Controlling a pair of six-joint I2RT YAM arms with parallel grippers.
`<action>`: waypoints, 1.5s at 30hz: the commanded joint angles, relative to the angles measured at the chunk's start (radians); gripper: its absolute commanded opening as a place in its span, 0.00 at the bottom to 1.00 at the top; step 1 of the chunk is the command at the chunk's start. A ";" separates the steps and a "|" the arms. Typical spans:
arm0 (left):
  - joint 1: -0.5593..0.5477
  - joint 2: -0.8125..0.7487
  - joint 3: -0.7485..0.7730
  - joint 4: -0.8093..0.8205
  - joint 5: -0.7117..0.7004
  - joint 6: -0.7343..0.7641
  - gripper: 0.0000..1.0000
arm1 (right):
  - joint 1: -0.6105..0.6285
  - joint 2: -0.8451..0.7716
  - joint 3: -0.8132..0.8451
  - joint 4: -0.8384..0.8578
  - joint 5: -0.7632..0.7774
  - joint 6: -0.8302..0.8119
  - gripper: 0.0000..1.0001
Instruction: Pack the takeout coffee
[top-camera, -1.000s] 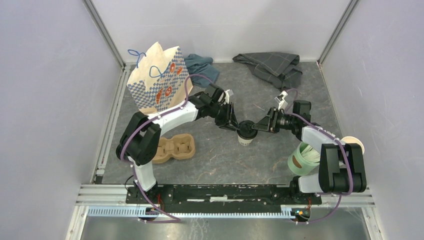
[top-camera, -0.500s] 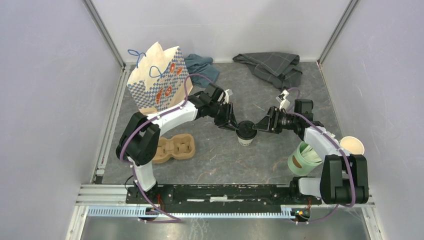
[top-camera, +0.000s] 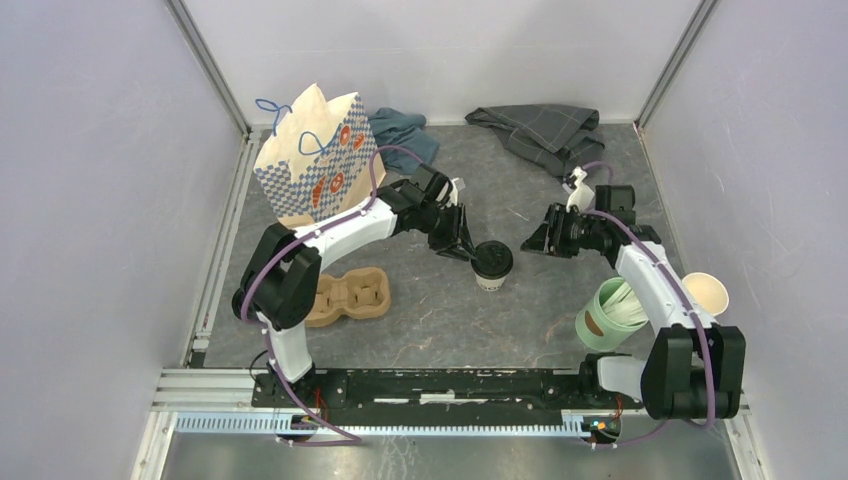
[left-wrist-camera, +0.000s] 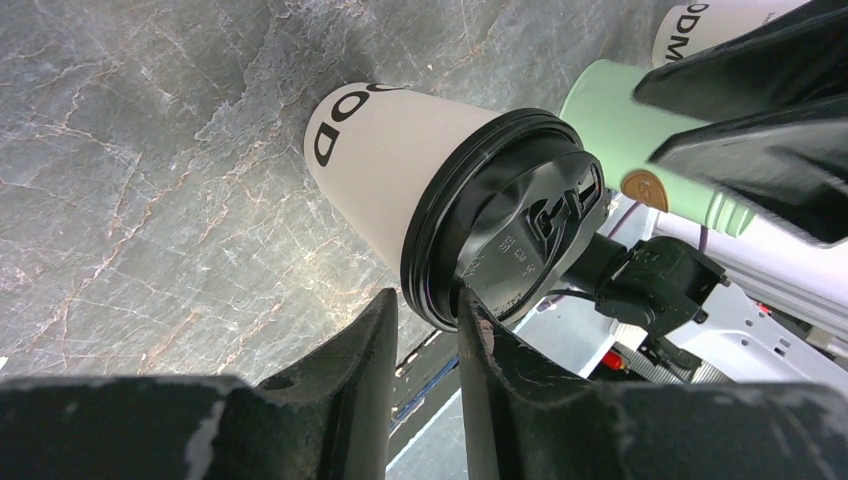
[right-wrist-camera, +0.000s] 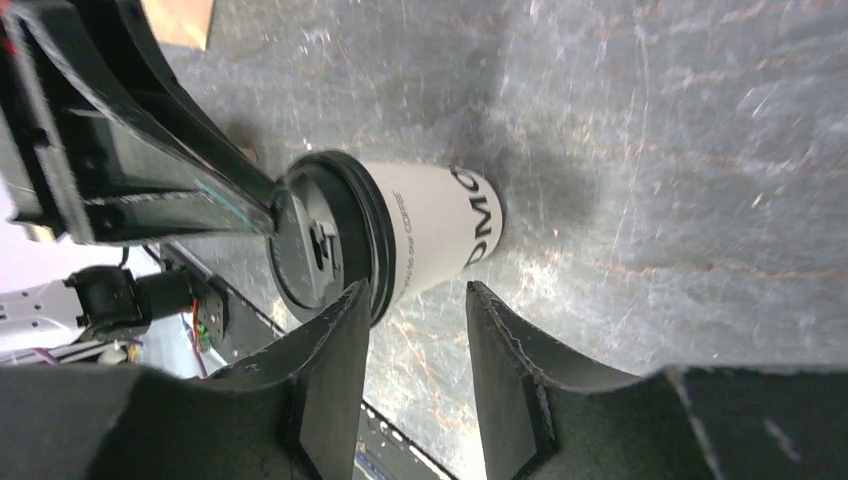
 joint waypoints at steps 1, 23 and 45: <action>-0.005 0.037 0.021 -0.061 -0.066 0.016 0.34 | 0.043 0.029 -0.049 -0.032 -0.032 -0.019 0.46; -0.054 0.038 -0.036 -0.043 -0.067 -0.001 0.31 | 0.067 0.040 -0.194 -0.018 0.136 -0.097 0.42; -0.049 -0.038 0.217 -0.195 -0.130 0.062 0.65 | 0.135 -0.042 0.103 -0.144 0.163 -0.222 0.95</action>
